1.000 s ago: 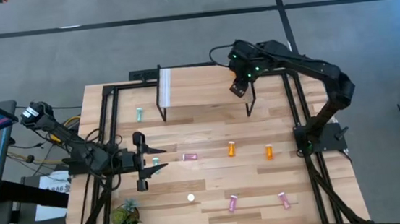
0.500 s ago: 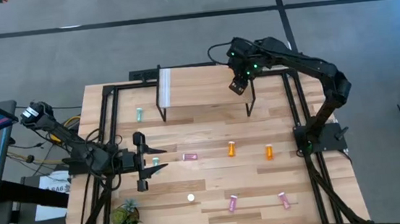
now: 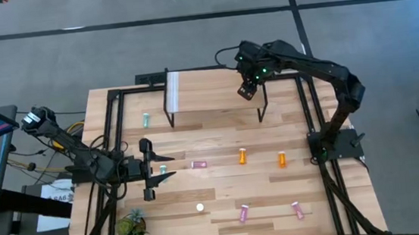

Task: Pick and place medicine bottles onto shelf by color
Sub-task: Put the large orange pill bottle on the shelf aligned with the other large orange pill bottle, then put the top small green pill bottle on the shelf

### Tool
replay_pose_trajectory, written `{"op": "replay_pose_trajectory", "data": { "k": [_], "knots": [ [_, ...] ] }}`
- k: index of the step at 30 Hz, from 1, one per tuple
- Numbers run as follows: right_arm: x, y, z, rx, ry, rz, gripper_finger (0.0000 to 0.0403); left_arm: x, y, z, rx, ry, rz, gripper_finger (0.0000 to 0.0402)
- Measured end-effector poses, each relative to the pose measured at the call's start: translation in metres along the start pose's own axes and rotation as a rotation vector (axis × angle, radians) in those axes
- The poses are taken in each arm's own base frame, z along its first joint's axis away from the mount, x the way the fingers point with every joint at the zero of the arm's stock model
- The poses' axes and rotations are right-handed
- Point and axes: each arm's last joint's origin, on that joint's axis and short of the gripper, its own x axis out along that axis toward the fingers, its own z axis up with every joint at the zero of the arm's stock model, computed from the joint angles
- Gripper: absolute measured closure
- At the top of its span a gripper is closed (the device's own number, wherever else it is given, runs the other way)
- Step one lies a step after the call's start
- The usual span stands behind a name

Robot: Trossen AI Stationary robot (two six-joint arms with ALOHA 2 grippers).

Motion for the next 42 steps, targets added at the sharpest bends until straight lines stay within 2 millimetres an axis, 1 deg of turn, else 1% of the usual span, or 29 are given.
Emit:
{"op": "replay_pose_trajectory", "data": {
  "k": [7, 12, 16, 20, 24, 29, 32, 36, 39, 42],
  "knots": [
    [-0.002, -0.001, -0.006, 0.004, 0.049, -0.002, 0.0127, 0.000, 0.000, 0.000, 0.000, 0.000, 0.000, 0.0223],
    [-0.002, -0.001, -0.005, 0.004, 0.043, -0.001, 0.0111, 0.000, 0.000, 0.000, -0.002, 0.000, 0.000, 0.0223],
    [-0.009, -0.003, -0.004, 0.007, 0.039, -0.003, 0.0102, 0.000, 0.000, 0.000, -0.003, 0.000, 0.000, 0.0223],
    [-0.025, -0.004, -0.002, 0.013, 0.016, -0.001, 0.0097, 0.000, 0.000, 0.000, -0.001, 0.002, 0.000, 0.0223],
    [-0.047, -0.004, 0.000, 0.031, -0.020, 0.004, 0.0097, 0.000, 0.000, -0.001, 0.002, 0.006, -0.001, 0.0223],
    [-0.074, 0.007, -0.005, 0.034, -0.032, 0.021, 0.0097, 0.000, 0.000, -0.001, 0.002, 0.006, -0.001, 0.0223],
    [-0.089, 0.025, -0.017, 0.006, -0.053, 0.035, 0.0097, 0.000, 0.000, -0.001, -0.008, 0.009, -0.001, 0.0223],
    [-0.110, 0.059, -0.044, -0.091, -0.129, -0.030, 0.0097, 0.000, 0.000, -0.002, -0.021, 0.015, -0.003, 0.0223],
    [-0.131, 0.080, -0.073, -0.105, -0.222, -0.035, 0.0097, 0.000, -0.001, -0.002, -0.025, 0.017, -0.004, 0.0223],
    [-0.145, 0.104, -0.105, -0.130, -0.335, -0.003, 0.0097, 0.000, -0.001, -0.002, -0.044, 0.015, -0.004, 0.0223]
  ]
}}
